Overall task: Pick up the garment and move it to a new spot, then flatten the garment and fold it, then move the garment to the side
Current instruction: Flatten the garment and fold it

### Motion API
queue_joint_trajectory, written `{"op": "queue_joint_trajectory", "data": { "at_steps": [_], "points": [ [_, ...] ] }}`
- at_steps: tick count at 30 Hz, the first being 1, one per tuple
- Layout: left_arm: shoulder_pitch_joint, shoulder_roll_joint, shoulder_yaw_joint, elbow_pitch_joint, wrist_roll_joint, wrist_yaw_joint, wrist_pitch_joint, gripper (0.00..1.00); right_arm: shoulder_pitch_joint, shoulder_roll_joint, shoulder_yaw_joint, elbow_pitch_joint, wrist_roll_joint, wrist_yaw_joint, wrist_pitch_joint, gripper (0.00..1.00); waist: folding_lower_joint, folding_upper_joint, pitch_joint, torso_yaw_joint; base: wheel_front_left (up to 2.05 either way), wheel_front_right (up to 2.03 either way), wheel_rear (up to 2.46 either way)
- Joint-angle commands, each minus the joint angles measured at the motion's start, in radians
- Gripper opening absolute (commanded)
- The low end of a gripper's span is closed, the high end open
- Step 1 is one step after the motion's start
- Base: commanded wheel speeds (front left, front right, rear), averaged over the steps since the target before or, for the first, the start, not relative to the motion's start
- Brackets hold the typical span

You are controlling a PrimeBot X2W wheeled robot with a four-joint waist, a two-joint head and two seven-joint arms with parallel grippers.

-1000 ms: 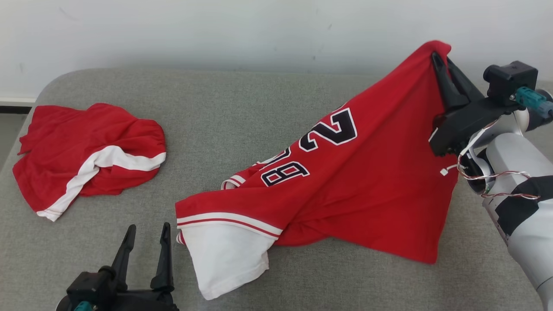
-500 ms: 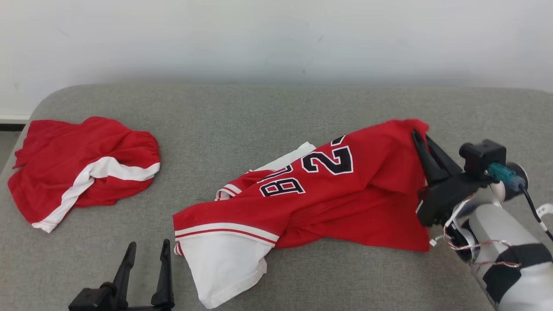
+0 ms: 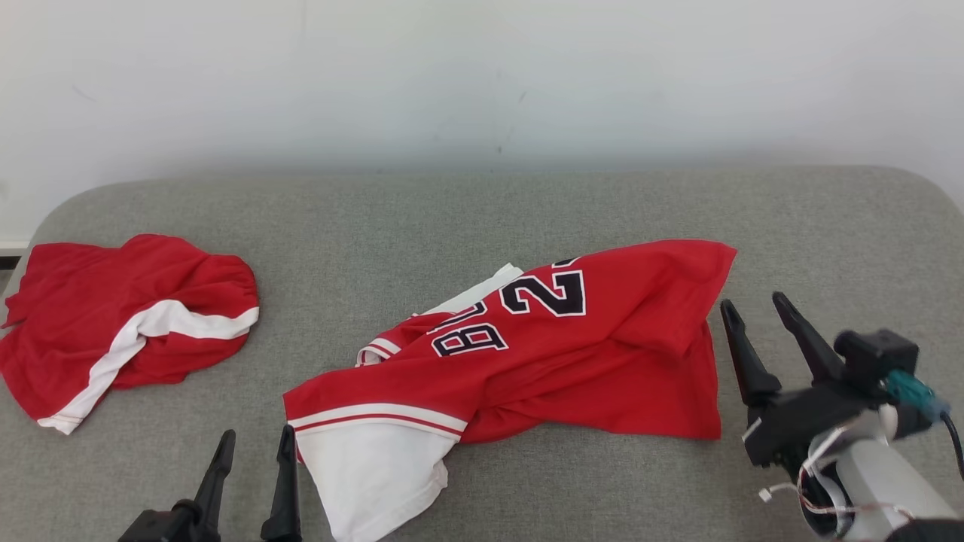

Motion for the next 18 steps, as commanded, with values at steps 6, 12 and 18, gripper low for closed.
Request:
{"op": "queue_joint_trajectory", "data": {
  "at_steps": [6,12,18],
  "points": [
    [0.024,0.0,0.011,-0.009,0.011,-0.004,-0.001,1.0,0.193,0.042,-0.126,-0.167,-0.063,-0.002,-0.004,1.0,0.0001,0.0,-0.017,-0.013,0.0,0.0,0.0],
    [0.025,0.0,0.017,-0.021,0.02,-0.001,-0.001,1.0,0.346,0.095,-0.222,-0.302,-0.132,-0.002,-0.004,1.0,0.0001,0.0,-0.017,-0.018,0.0,0.0,0.0],
    [0.028,0.0,0.026,-0.03,0.027,0.003,-0.001,1.0,0.412,0.136,-0.257,-0.357,-0.177,-0.002,-0.003,1.0,0.0001,0.0,-0.013,-0.029,0.0,0.0,0.0]
  ]
}}
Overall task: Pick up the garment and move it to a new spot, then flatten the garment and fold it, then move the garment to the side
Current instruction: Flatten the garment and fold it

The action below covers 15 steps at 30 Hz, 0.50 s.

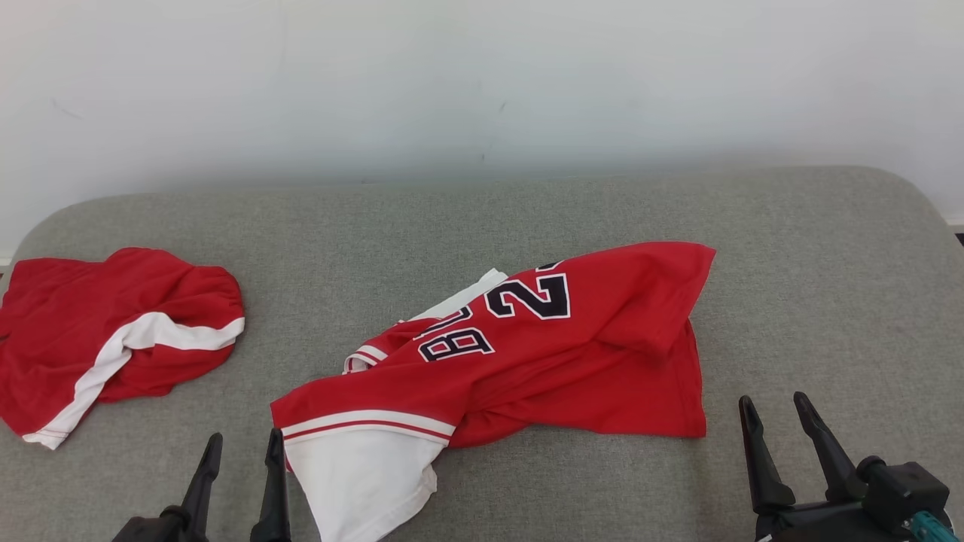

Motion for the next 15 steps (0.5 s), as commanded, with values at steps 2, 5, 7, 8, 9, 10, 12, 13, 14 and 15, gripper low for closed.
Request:
{"op": "queue_joint_trajectory", "data": {
  "at_steps": [2,5,7,8,9,10,12,13,14,15],
  "points": [
    [0.01,0.0,0.005,-0.004,0.015,0.002,-0.001,1.0,0.011,0.005,-0.004,-0.006,-0.015,-0.002,0.0,1.0,0.0,0.0,-0.001,-0.002,0.0,0.0,0.0],
    [0.008,0.0,0.009,-0.002,0.018,-0.002,-0.001,1.0,0.017,0.008,-0.001,-0.005,-0.031,-0.002,0.0,1.0,0.0,0.0,-0.004,-0.002,0.0,0.0,0.0],
    [0.006,0.0,0.008,-0.003,0.02,-0.002,-0.001,1.0,0.007,0.0,0.009,0.006,-0.038,-0.002,0.0,1.0,0.0,0.0,-0.004,0.0,0.0,0.0,0.0],
    [0.004,0.0,0.006,-0.004,0.02,-0.001,-0.001,1.0,-0.003,-0.004,0.015,0.013,-0.041,-0.002,0.0,1.0,0.0,0.0,-0.005,0.002,0.0,0.0,0.0],
    [0.003,0.0,0.005,-0.005,0.018,-0.001,-0.001,1.0,-0.014,-0.009,0.022,0.022,-0.043,-0.002,0.0,1.0,0.0,0.0,-0.004,0.005,0.0,0.0,0.0],
    [0.001,0.0,0.004,-0.006,0.017,-0.001,-0.001,1.0,-0.026,-0.015,0.029,0.035,-0.042,-0.002,0.004,1.0,0.0,0.0,-0.004,0.008,0.0,0.0,0.0],
    [-0.004,0.0,0.002,-0.007,0.019,-0.002,-0.001,1.0,-0.056,-0.027,0.047,0.062,-0.043,-0.002,0.014,1.0,0.0,0.0,-0.001,0.015,0.0,0.0,0.0],
    [-0.007,0.001,0.001,-0.007,0.02,-0.003,-0.001,1.0,-0.073,-0.034,0.057,0.08,-0.046,-0.002,0.022,1.0,0.0,0.0,0.002,0.02,0.0,0.0,0.0],
    [-0.009,0.0,0.0,-0.007,0.02,-0.003,-0.001,1.0,-0.092,-0.038,0.067,0.095,-0.048,-0.002,0.027,1.0,0.0,0.0,0.005,0.025,0.0,0.0,0.0],
    [-0.011,0.0,-0.003,-0.008,0.02,-0.003,-0.001,1.0,-0.112,-0.043,0.075,0.112,-0.049,-0.002,0.036,1.0,0.0,0.0,0.009,0.031,0.0,0.0,0.0]
  ]
}}
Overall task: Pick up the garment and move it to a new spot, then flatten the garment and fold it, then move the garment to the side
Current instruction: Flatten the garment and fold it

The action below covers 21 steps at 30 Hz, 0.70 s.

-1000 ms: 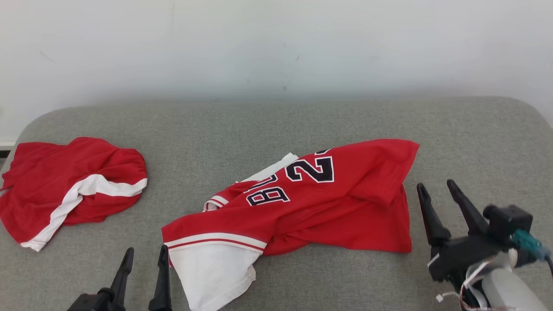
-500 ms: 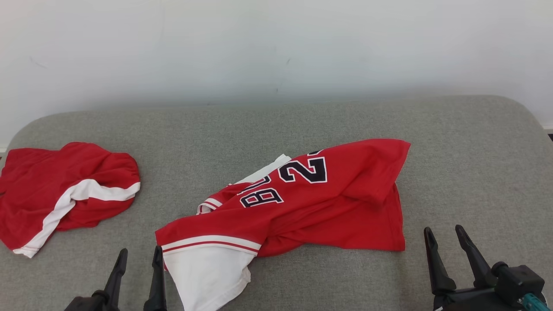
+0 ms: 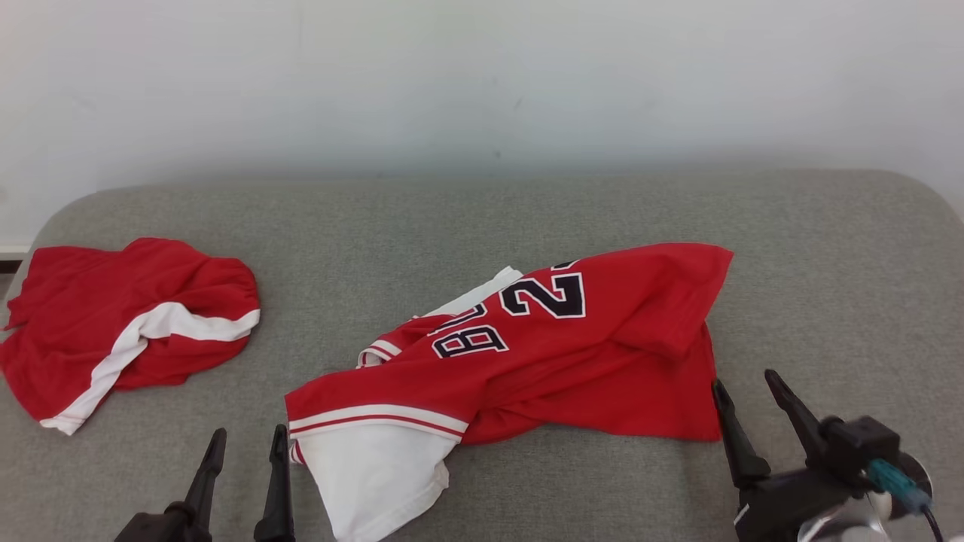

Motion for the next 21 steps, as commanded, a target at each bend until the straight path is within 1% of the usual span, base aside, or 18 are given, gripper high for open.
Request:
{"op": "queue_joint_trajectory", "data": {
  "at_steps": [1,7,15,16,17,18,19,21],
  "points": [
    [-0.01,0.0,-0.002,-0.004,0.003,0.002,-0.001,1.0,-0.038,-0.013,0.014,0.032,-0.011,-0.002,0.017,1.0,0.0,0.0,0.012,0.016,0.0,0.0,0.0],
    [-0.028,0.0,-0.018,0.001,-0.007,0.003,-0.001,1.0,-0.156,-0.046,0.067,0.19,0.0,-0.002,0.029,1.0,0.0,0.0,0.039,0.068,0.0,0.0,0.0],
    [-0.046,0.0,-0.027,0.006,-0.015,0.007,-0.001,1.0,-0.29,-0.062,0.15,0.383,0.015,-0.002,0.007,1.0,0.0,0.0,0.073,0.119,0.0,0.0,0.0],
    [-0.052,0.0,-0.029,0.007,-0.016,0.006,-0.001,1.0,-0.32,-0.064,0.167,0.433,0.027,-0.002,0.003,1.0,0.0,0.0,0.079,0.125,0.0,0.0,0.0],
    [-0.053,0.0,-0.029,0.008,-0.017,0.006,-0.001,1.0,-0.335,-0.062,0.177,0.452,0.032,-0.002,0.0,0.4,0.0,0.0,0.081,0.127,0.0,0.0,0.0],
    [-0.053,0.0,-0.031,0.01,-0.016,0.006,-0.001,1.0,-0.349,-0.06,0.186,0.468,0.036,-0.002,-0.005,0.1,0.0,0.0,0.083,0.128,0.0,0.0,0.0],
    [-0.054,0.0,-0.032,0.012,-0.014,0.007,-0.001,1.0,-0.359,-0.058,0.194,0.484,0.041,-0.002,-0.008,0.0,0.0,0.0,0.083,0.127,0.0,0.0,0.0],
    [-0.05,0.0,-0.032,0.015,-0.015,0.007,-0.001,1.0,-0.373,-0.051,0.212,0.496,0.06,-0.002,-0.018,0.0,0.0,0.0,0.079,0.121,0.0,0.0,0.0]
  ]
}}
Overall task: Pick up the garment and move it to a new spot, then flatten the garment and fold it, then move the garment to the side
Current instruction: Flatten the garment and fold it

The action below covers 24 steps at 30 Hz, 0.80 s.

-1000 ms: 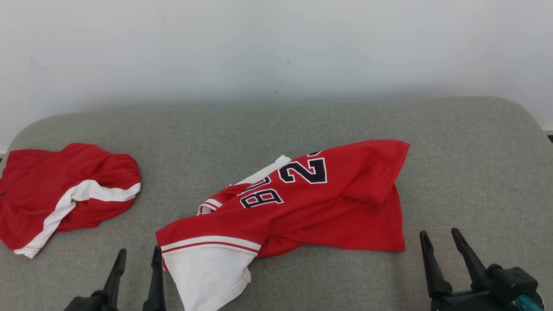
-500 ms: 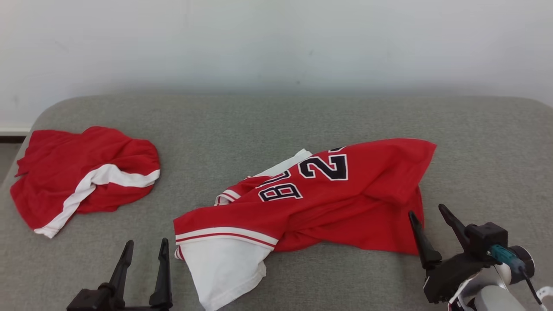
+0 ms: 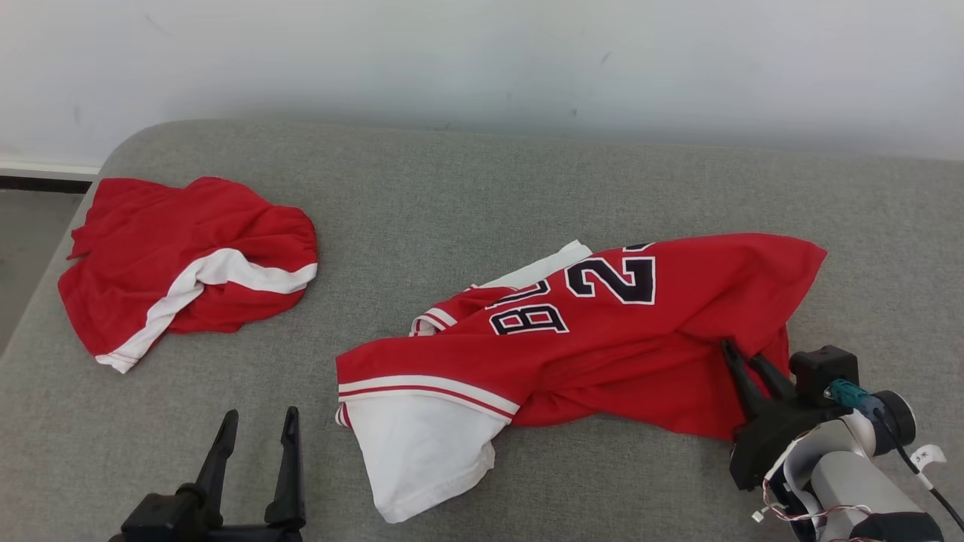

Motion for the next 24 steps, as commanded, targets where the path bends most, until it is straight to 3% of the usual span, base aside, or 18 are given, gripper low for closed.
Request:
{"op": "queue_joint_trajectory", "data": {
  "at_steps": [1,8,16,24],
  "points": [
    [-0.003,0.0,0.002,0.005,-0.005,0.002,-0.001,1.0,-0.01,0.005,0.017,0.004,0.022,-0.002,-0.014,0.0,-0.0001,0.0,-0.008,-0.01,0.0,0.0,0.0],
    [0.034,0.0,0.013,0.016,-0.005,0.003,-0.001,1.0,0.031,-0.012,0.076,-0.09,0.08,-0.002,-0.022,0.0,-0.0001,0.0,-0.061,-0.074,0.0,0.0,0.0],
    [0.067,0.0,0.021,0.01,-0.007,0.002,-0.001,1.0,0.154,-0.083,0.106,-0.346,0.165,-0.002,-0.02,0.0,-0.0001,0.0,-0.103,-0.172,0.0,0.0,0.0],
    [0.066,0.0,0.016,0.009,-0.003,0.001,-0.001,1.0,0.329,-0.126,0.049,-0.631,0.249,-0.002,0.075,0.0,-0.0001,0.0,-0.099,-0.206,0.0,0.0,0.0]
  ]
}}
